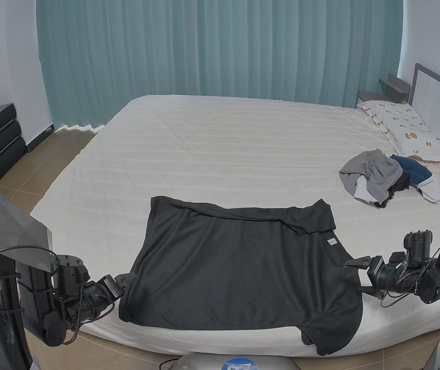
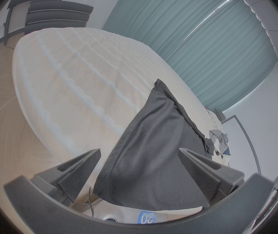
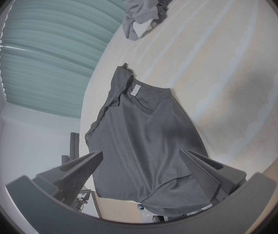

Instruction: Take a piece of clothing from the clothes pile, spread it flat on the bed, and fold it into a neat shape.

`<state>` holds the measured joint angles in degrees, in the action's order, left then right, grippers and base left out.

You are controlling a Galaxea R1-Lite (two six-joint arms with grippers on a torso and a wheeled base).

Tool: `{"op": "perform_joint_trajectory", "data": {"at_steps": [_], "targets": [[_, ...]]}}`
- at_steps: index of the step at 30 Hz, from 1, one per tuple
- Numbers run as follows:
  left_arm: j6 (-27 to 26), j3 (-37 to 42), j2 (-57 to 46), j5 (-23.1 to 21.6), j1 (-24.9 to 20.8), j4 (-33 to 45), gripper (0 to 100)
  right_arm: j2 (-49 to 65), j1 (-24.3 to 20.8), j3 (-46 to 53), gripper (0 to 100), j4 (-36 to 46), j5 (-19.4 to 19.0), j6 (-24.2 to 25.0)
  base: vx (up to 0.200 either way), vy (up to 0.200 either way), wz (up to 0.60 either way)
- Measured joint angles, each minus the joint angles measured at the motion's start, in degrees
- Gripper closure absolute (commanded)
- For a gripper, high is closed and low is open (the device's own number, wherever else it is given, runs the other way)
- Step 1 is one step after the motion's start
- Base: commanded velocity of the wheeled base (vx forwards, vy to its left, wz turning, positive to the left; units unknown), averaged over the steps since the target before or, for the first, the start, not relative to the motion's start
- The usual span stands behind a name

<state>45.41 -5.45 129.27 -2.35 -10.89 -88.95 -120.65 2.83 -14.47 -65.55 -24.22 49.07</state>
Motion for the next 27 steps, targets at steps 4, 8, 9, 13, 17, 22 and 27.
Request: {"op": "perform_joint_trajectory", "data": {"at_steps": [4, 8, 9, 13, 17, 22, 27], "targets": [[0.0, -0.5, 0.0, 0.5, -0.1, 0.0, 0, 1.2, 0.2, 0.6, 0, -0.3, -0.1, 0.8, 0.0, 0.0, 0.0], [-0.1, -0.6, 0.0, 0.9, -0.8, 0.0, 0, 1.4, 0.2, 0.9, 0, -0.3, -0.2, 1.0, 0.0, 0.0, 0.0], [-0.2, -0.6, 0.0, 0.9, -0.9, 0.0, 0, 1.4, 0.1, 0.9, 0, -0.4, -0.3, 1.0, 0.0, 0.0, 0.0], [-0.2, -0.7, 0.0, 0.9, -1.0, 0.0, 0, 1.3, -0.1, 1.2, 0, -0.3, -0.3, 1.1, 0.0, 0.0, 0.0], [-0.2, -0.7, -0.1, 1.0, -1.1, 0.0, 0, 1.3, -0.2, 1.3, 0, -0.4, -0.3, 1.1, 0.0, 0.0, 0.0], [0.2, -0.7, -0.3, 0.9, -0.9, 0.0, 0, 1.3, -0.2, 1.6, 0, -0.3, -0.4, 1.1, 0.0, 0.16, 0.0], [1.0, -0.8, -0.4, 0.9, -0.6, 0.0, 0, 1.3, -0.4, 1.7, 0, -0.4, -0.4, 1.1, 0.0, 0.2, 0.0]]}}
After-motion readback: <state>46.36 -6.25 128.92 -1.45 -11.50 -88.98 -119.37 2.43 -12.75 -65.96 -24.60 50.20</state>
